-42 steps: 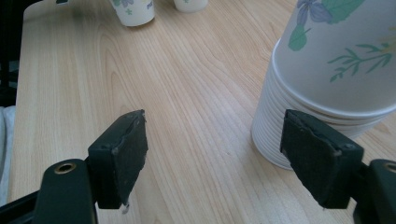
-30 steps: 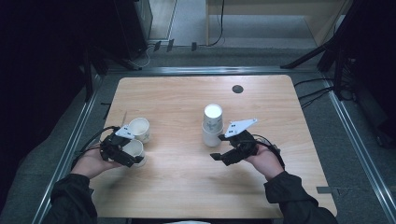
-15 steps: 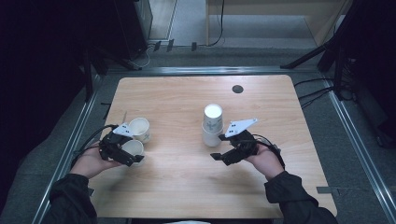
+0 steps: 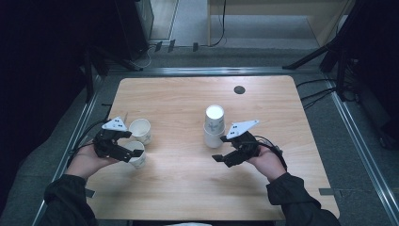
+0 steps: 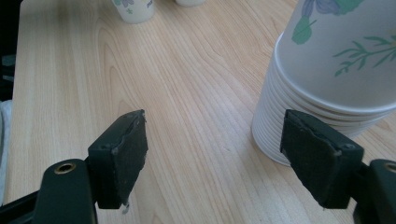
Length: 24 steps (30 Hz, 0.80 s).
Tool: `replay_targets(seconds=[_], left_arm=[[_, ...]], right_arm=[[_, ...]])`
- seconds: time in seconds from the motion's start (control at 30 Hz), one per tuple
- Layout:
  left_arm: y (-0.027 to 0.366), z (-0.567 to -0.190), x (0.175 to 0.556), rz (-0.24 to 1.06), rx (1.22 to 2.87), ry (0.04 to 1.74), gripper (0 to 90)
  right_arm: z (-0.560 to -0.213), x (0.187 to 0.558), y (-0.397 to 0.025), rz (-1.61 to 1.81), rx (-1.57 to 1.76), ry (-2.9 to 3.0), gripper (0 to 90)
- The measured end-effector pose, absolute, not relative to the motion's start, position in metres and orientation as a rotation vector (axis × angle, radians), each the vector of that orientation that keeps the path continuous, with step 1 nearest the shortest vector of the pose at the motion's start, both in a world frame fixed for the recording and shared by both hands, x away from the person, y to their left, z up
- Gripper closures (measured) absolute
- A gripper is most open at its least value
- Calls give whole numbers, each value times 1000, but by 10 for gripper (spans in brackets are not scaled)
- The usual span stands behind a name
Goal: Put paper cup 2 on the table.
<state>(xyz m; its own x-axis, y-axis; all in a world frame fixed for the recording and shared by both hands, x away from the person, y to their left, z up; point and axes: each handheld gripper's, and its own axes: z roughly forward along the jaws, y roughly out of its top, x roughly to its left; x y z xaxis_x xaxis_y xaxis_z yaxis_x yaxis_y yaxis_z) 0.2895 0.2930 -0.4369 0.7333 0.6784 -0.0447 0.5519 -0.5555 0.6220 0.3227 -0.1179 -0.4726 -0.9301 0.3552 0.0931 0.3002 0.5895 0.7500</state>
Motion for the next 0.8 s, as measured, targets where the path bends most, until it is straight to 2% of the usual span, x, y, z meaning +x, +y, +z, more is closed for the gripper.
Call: replay_targets(seconds=[0.33,0.7,0.8], left_arm=[[264,-427,290,213,2319,815,131],[234,-428,300,173,2308,785,137],[225,-428,303,112,2293,796,137]], right_arm=[[-474,320,-121,1270,580,2736,235],[-475,312,-132,1263,619,2719,234],[-476,310,-135,1257,627,2716,234]])
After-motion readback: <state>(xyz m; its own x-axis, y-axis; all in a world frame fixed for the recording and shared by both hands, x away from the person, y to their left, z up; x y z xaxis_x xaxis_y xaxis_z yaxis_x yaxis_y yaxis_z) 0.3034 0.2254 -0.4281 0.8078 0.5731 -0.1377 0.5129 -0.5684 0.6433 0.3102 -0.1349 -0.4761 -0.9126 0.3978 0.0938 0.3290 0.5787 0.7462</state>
